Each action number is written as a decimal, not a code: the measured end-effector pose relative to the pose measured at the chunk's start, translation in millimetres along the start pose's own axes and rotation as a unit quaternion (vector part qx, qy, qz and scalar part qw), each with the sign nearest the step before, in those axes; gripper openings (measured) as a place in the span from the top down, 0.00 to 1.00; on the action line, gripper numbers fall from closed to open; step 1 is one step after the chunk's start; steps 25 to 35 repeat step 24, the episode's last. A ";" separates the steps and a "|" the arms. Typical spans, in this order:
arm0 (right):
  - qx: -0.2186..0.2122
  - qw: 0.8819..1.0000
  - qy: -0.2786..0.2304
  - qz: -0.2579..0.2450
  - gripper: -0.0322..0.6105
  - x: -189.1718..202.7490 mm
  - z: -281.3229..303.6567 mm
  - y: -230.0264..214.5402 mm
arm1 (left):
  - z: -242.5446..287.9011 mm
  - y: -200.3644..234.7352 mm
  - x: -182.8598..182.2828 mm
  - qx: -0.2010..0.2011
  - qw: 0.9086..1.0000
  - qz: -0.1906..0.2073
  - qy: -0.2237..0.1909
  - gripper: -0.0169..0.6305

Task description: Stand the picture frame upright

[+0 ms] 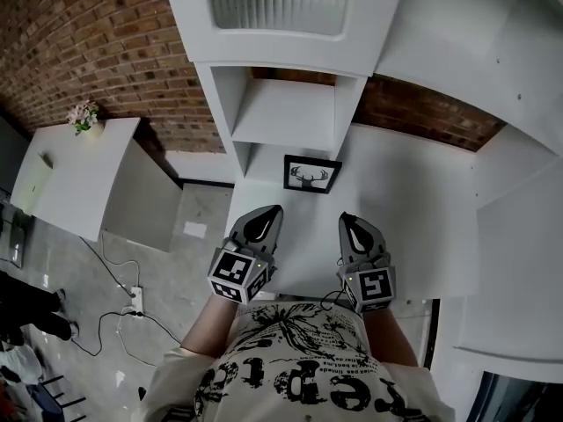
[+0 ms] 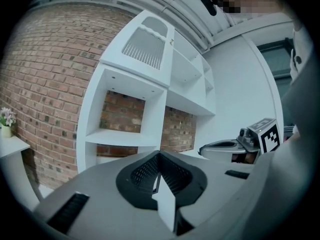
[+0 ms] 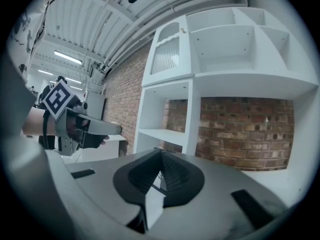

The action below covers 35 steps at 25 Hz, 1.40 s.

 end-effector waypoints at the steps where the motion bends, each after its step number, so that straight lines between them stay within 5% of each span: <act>1: 0.000 1.000 -0.001 -0.001 0.95 -0.2 0.0 0.1 | 0.2 -0.1 -0.3 0.000 1.000 0.000 0.000 0.96; 35: 0.007 1.000 -0.003 0.019 0.95 3.6 2.4 2.7 | 4.7 -8.3 1.2 0.007 1.000 -0.003 0.002 0.96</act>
Point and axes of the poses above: the fingertips, and each gripper's own axes: z forward along the fingers, y to its left, x out of its underside, the point moved 9 cm from there along -z, backward along the fingers, and after that the axes turned 9 degrees about -x, right-handed, at the moved point
